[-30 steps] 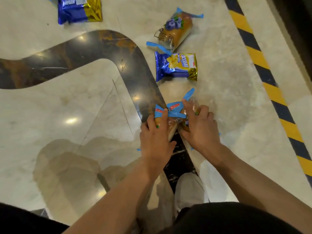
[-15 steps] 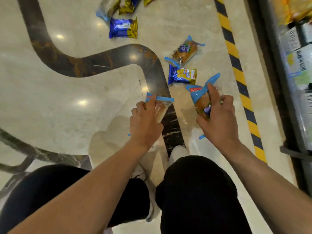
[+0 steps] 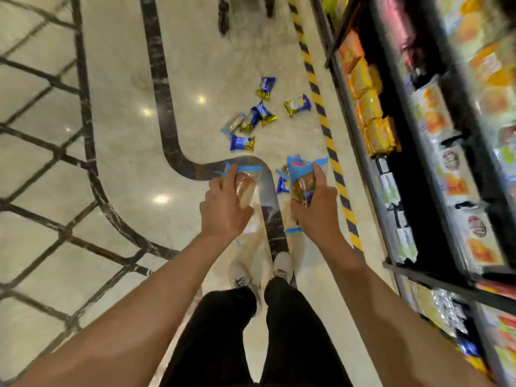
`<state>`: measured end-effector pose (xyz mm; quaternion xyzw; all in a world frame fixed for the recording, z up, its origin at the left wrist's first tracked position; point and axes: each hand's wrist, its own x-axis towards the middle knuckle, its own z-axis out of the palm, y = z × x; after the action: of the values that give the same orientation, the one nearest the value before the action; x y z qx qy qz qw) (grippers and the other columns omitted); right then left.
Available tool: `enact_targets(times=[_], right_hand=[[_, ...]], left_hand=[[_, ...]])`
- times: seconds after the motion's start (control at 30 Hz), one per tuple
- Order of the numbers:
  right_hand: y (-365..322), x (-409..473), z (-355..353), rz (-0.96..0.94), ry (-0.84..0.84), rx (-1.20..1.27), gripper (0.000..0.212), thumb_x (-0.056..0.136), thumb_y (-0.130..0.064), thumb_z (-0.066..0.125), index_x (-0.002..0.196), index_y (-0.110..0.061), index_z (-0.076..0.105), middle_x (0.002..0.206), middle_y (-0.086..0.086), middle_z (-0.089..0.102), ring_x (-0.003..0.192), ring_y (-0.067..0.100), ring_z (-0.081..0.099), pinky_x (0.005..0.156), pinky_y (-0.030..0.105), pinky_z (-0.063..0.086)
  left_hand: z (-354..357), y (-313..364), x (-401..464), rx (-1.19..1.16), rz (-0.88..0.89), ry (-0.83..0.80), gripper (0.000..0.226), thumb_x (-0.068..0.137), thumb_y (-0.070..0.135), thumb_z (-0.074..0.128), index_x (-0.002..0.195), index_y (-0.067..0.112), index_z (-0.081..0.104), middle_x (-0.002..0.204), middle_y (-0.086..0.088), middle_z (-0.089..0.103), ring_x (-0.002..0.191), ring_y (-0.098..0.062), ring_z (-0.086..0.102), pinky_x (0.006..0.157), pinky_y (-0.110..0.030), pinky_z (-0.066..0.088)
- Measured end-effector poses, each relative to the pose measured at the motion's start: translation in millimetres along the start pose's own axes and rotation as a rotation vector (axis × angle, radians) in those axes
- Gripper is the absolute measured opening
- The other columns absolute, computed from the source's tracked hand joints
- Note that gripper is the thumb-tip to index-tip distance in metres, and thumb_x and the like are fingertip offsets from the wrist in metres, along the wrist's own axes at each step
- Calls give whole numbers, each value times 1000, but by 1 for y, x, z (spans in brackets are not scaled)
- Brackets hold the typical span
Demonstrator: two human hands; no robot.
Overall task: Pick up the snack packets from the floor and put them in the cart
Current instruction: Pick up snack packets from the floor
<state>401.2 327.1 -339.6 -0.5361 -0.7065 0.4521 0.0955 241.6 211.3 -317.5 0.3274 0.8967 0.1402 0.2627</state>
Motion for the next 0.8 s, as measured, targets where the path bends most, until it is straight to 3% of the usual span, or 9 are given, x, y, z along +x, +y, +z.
enact_targets(times=[0.17, 0.33, 0.5, 0.63, 0.8], right_hand=[[-78, -19, -53, -26, -74, 34, 88, 88, -20, 69, 156, -35, 15, 118, 10, 40, 81, 12, 50, 57, 9, 38], [-149, -24, -78, -165, -76, 9, 86, 84, -22, 68, 154, -39, 19, 116, 11, 44, 76, 0, 47, 55, 4, 36], [-207, -18, -66, -241, -167, -30, 91, 82, -19, 69, 153, -41, 18, 123, 8, 39, 88, 7, 49, 62, 12, 36], [-246, -6, -43, -261, -189, -28, 92, 83, -22, 73, 152, -43, 16, 126, 9, 36, 99, 21, 55, 79, 32, 52], [-295, 14, 1, -262, -185, 8, 92, 81, -25, 76, 149, -47, 18, 129, 5, 35, 104, 20, 55, 80, 38, 58]], left_hand=[[-85, 28, -20, -169, -35, 66, 102, 72, 22, 76, 156, 30, 19, 136, -13, 41, 120, -38, 51, 95, -46, 48], [-149, 40, -47, -322, -73, 259, 101, 71, 28, 77, 154, 34, 20, 132, -10, 42, 119, -32, 52, 97, -42, 49], [-179, 28, -52, -364, -129, 297, 102, 70, 34, 77, 153, 39, 17, 133, -5, 40, 118, -28, 52, 95, -44, 51], [-202, 4, -33, -407, -168, 298, 101, 71, 34, 78, 151, 40, 17, 134, -3, 38, 116, -26, 52, 95, -45, 52], [-238, -34, 6, -476, -172, 313, 100, 72, 30, 77, 152, 40, 18, 130, 1, 38, 114, -22, 53, 95, -42, 51]])
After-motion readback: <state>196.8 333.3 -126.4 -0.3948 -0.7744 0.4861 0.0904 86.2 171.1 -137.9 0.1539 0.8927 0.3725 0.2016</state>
